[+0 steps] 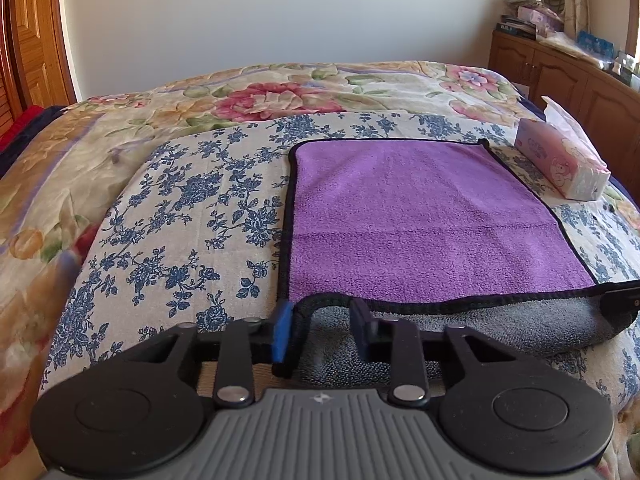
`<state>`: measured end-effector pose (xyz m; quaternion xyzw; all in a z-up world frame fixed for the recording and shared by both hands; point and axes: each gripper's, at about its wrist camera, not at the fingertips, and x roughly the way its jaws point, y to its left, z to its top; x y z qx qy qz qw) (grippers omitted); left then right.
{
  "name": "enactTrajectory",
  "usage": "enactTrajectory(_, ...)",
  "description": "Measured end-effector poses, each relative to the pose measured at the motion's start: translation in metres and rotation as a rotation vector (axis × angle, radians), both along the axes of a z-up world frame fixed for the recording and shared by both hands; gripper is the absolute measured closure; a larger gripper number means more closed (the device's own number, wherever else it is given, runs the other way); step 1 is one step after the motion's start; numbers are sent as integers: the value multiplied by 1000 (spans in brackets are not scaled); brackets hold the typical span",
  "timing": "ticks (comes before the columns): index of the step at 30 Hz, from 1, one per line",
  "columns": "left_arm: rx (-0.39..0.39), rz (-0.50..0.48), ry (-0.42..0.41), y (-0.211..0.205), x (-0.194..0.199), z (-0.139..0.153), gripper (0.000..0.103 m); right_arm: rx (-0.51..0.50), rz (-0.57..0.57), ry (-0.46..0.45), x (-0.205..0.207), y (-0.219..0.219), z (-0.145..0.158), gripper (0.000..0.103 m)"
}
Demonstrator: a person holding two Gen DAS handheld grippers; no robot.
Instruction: Fold towel
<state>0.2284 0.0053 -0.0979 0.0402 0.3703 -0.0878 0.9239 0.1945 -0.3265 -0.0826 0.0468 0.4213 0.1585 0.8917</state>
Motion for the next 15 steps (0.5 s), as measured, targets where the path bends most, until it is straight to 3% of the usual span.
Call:
enactTrajectory(9,7,4,-8,1,-1,1,94,-16,13,-20,-1,3,3,94)
enactTrajectory(15,0,-9,-13,-1,-3,2,96,-11,15,-36,-3,3,5,95)
